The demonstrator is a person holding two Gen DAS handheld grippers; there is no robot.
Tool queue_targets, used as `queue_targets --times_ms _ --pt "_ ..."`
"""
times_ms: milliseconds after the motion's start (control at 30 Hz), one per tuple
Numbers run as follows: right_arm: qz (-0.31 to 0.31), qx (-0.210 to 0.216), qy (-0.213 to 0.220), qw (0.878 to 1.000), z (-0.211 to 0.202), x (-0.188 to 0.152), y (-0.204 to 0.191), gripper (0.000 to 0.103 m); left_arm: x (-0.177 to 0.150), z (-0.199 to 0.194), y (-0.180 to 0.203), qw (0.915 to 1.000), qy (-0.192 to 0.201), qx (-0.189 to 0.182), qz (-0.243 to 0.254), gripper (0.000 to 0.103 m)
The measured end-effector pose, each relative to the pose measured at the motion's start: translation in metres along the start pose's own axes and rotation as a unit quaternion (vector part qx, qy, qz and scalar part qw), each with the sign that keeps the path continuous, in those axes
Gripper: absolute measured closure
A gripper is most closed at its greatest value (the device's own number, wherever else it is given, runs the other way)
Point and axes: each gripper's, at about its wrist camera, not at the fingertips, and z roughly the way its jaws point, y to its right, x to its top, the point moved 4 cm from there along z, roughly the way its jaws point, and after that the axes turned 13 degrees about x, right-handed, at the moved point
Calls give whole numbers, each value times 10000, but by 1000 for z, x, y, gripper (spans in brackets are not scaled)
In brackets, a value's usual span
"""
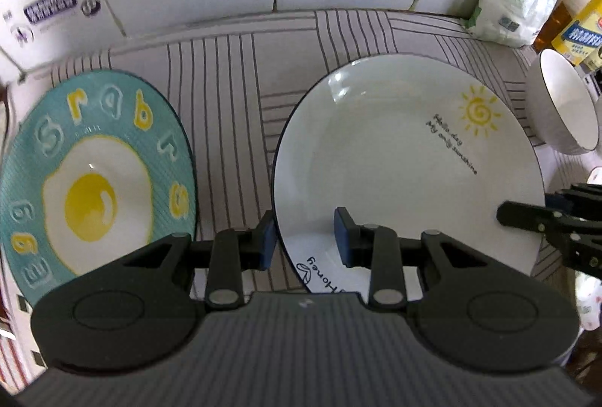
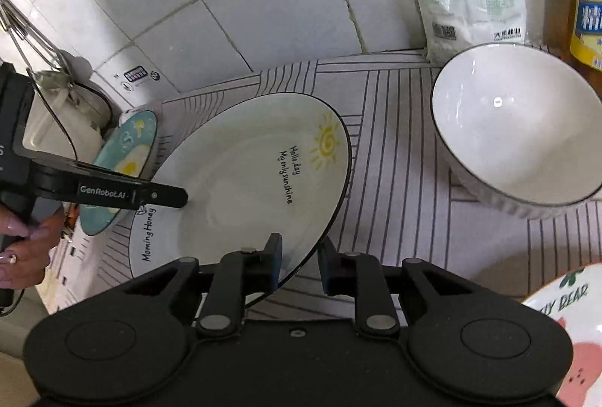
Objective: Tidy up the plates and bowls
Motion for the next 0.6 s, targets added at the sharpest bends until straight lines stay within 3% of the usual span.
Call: queue_targets --times_ms 300,433,600 --pt "-113 -605 -270 9977 13 4 -1 72 -10 -5 16 9982 162 487 299 73" --pt "105 -484 -47 9988 -6 3 -4 63 -14 -16 16 9972 130 666 325 72" --pt "111 -94 579 9982 -55 -3 -18 55 -24 -49 11 9978 205 625 114 66"
